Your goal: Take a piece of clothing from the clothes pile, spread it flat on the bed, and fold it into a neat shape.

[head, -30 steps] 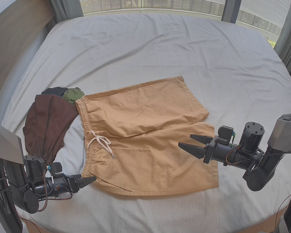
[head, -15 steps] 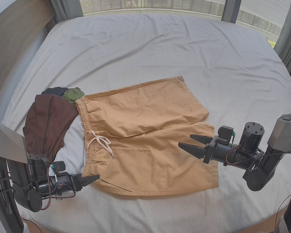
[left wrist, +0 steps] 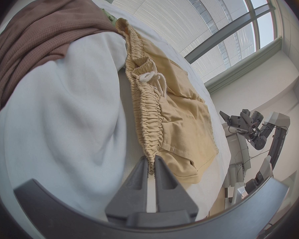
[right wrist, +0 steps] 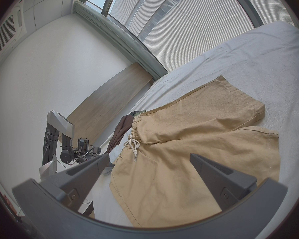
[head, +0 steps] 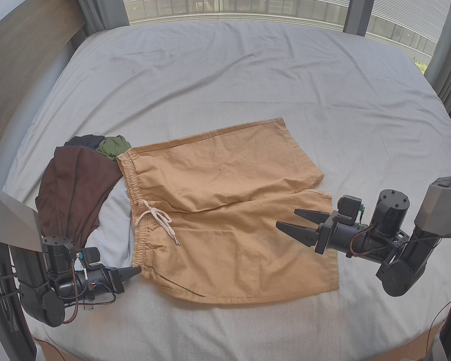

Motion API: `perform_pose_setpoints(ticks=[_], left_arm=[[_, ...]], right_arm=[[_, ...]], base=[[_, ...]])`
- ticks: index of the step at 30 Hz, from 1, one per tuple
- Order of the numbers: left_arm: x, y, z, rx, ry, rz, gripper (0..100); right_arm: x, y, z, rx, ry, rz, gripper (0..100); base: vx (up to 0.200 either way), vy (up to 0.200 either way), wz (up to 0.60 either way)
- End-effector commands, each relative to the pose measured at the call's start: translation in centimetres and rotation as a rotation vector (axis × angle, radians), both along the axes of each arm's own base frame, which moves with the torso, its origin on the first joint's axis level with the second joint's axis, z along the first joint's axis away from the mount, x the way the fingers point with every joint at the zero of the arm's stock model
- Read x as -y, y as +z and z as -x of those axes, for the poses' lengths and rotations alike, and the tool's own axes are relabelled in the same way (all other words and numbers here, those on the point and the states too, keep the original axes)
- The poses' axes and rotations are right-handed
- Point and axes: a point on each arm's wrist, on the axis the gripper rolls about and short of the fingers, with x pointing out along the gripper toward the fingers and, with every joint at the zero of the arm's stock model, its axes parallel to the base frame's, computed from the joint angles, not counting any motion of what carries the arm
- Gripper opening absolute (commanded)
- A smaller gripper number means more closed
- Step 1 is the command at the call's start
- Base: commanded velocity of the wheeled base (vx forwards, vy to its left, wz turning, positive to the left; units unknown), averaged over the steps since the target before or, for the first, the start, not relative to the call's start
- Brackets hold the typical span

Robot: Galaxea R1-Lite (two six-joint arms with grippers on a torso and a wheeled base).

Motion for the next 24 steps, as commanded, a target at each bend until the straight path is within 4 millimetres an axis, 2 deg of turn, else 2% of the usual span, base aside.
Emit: perform_pose_setpoints(ticks=[1,10,14,24], left_arm=[[-0.3,0.8,0.0,0.030,0.013,0.002,0],[-0.7,1.4,0.4,0.048,-0.003,0.017,0],[-0.7,1.2,0.7,0.034,-0.020,0.021,0],[-0.5,0.9,1.1,0.012,-0.027,0.021,0]], right_arm=[[0.0,-0.1,0.0,-0.003,0.001,0.002,100],[0.4,-0.3,0.0,-0.003,-0.010,0.015,100],[1.1,-1.7,0.2,-0.033,-0.028,0.055,100],[4.9,-3.2,1.2,-0.049,-0.106,0.184,100]], base=[[0.000,0.000,0.00],[0.000,0.000,0.00],[0.000,0.000,0.00],[0.000,0.000,0.00]])
